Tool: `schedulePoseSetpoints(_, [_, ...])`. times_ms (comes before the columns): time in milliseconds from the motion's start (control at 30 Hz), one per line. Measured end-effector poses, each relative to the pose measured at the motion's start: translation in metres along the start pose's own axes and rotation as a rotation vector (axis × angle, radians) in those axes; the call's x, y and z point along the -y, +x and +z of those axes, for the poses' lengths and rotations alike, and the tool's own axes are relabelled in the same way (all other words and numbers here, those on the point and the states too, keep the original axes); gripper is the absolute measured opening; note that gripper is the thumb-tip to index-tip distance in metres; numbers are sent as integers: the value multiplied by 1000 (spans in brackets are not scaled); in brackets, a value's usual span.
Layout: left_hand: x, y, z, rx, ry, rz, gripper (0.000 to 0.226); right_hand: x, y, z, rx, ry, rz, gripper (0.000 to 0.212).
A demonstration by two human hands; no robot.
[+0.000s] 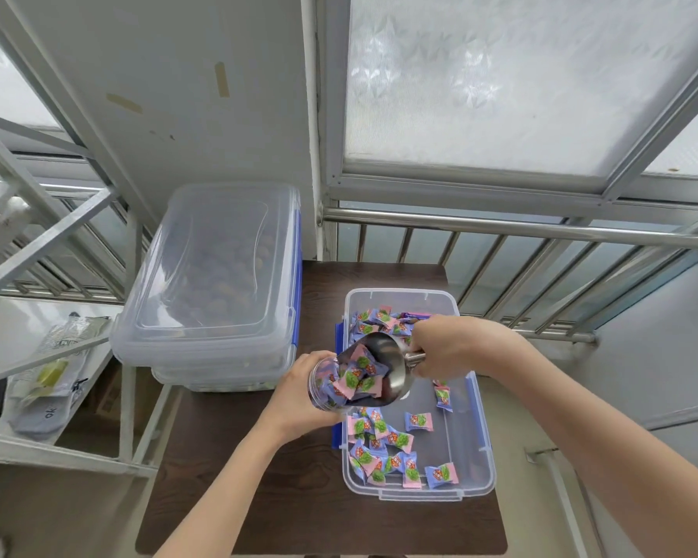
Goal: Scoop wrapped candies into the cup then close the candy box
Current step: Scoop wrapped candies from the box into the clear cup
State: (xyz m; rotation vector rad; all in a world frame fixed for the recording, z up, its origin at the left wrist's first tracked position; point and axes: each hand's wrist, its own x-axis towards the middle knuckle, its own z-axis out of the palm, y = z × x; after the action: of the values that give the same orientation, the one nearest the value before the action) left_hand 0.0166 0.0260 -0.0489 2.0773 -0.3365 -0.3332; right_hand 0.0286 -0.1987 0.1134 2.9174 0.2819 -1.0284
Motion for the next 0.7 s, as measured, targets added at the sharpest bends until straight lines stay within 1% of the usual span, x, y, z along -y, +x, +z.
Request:
schedulePoseSetpoints(100, [0,-1,0,-16,-27,-13,76,-2,-9,-9,-41,-61,10,10])
schedulePoseSetpoints(167, [2,-2,0,-14,-46,-23,77,-7,-12,-9,-57,-66,10,10])
schedulePoseSetpoints(400, [3,-2,-1,-11,-105,-46,78,-22,-20,2,-105,-51,25,15])
schedulePoseSetpoints(600, [4,-5,-3,-16,-132,-49,75,-28,-23,10,-115,72,-11,32])
schedulePoseSetpoints(700, [5,-5,-2,-17,-134,-62,77,-23,-19,15,-114,83,-29,29])
